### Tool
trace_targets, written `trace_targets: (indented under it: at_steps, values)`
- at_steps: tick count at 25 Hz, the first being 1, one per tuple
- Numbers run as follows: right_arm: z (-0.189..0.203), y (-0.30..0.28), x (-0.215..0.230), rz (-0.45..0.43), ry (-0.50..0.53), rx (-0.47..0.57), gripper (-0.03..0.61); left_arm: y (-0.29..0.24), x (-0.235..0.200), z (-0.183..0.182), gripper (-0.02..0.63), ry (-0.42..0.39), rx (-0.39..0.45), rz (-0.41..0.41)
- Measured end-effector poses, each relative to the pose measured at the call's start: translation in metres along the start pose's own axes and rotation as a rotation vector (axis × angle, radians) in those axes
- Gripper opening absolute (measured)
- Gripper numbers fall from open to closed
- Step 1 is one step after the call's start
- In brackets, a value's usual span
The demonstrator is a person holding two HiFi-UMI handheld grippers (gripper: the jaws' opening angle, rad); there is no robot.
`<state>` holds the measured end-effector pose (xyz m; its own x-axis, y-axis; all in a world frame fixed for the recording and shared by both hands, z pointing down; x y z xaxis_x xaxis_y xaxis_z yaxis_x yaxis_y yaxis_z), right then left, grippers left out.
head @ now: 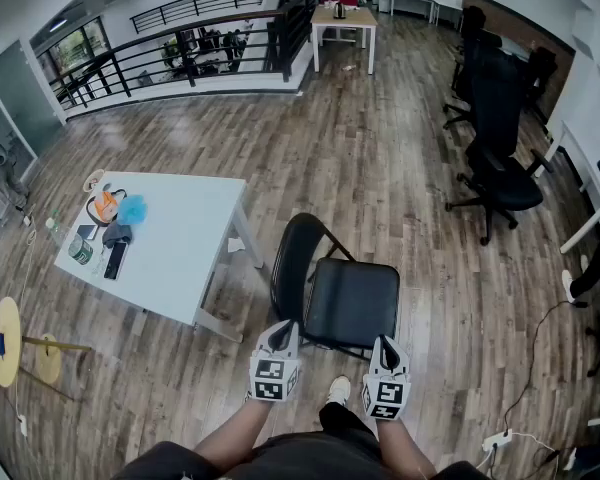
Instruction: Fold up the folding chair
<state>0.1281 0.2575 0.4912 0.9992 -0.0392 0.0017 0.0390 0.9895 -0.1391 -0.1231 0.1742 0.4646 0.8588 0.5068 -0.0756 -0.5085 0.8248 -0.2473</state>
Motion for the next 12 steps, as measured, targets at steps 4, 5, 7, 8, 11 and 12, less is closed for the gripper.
trace_targets:
  at_steps: [4, 5, 7, 8, 11, 12]
  values:
    - [0.0, -0.042, 0.035, -0.015, -0.005, -0.01, 0.014, -0.048, 0.001, -0.008, 0.003, -0.006, -0.015, -0.025]
    - [0.0, -0.05, 0.042, -0.022, -0.003, -0.012, 0.014, -0.057, 0.0, -0.009, 0.003, -0.003, -0.018, -0.034]
    - [0.002, -0.066, 0.055, -0.035, 0.003, -0.017, 0.014, -0.073, -0.001, -0.009, 0.003, 0.002, -0.021, -0.053]
    - [0.003, -0.073, 0.061, -0.038, 0.006, -0.02, 0.014, -0.08, -0.003, -0.009, 0.003, 0.007, -0.022, -0.064]
    - [0.004, -0.095, 0.069, -0.044, 0.004, -0.034, 0.014, -0.098, -0.018, -0.011, 0.003, 0.029, -0.024, -0.099]
    - [0.006, -0.101, 0.071, -0.046, 0.003, -0.044, 0.014, -0.103, -0.025, -0.012, 0.003, 0.032, -0.023, -0.107]
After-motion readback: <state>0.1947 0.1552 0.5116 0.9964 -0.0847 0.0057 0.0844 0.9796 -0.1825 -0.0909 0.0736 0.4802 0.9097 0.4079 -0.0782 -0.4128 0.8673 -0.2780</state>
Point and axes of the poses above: the fingertips, and each gripper's own axes: y backward along the fingers, x to its right, z out of its underside, the point moved 10 cm from there along y, backward along the fingers, and after that the axes turned 8 degrees about x, right-handed, at the moved point
